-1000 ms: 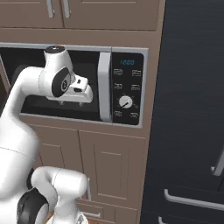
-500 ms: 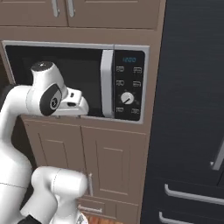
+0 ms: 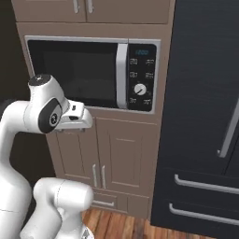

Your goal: Open the microwave door.

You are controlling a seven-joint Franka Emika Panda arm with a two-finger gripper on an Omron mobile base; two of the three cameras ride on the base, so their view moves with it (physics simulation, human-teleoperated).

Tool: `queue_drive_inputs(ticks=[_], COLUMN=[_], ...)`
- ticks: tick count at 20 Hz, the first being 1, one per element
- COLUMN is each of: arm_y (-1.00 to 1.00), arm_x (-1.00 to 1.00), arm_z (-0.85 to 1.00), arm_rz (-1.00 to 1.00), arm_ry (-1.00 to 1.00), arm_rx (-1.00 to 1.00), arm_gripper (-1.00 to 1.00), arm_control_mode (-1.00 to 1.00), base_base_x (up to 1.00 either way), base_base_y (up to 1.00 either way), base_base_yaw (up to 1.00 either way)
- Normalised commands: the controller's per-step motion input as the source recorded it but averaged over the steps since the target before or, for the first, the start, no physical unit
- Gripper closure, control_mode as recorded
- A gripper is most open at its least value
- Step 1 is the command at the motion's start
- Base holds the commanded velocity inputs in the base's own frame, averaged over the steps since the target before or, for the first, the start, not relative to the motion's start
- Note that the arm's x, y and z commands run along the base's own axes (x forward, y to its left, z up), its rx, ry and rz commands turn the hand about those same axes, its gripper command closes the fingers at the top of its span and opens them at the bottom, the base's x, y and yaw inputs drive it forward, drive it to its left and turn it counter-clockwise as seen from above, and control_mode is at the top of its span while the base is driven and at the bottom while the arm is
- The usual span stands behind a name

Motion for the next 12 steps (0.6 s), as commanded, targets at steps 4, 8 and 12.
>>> queue_drive_inputs(ticks=[4, 8, 12], arm_y=[0.0, 0.0, 0.0], arm_x=[0.0, 0.0, 0.0], arm_z=[0.0, 0.0, 0.0], arm_rz=[0.0, 0.0, 0.0], arm_ry=[0.0, 0.0, 0.0], arm_rx=[0.0, 0.0, 0.0], arm_gripper=[-1.0, -1.0, -1.0], arm_control_mode=[1.0, 1.0, 1.0], base_base_x=[-0.05, 0.0, -0.16], base_base_y=[-0.8, -0.47, 0.0], base_base_yaw=[0.0, 0.0, 0.0])
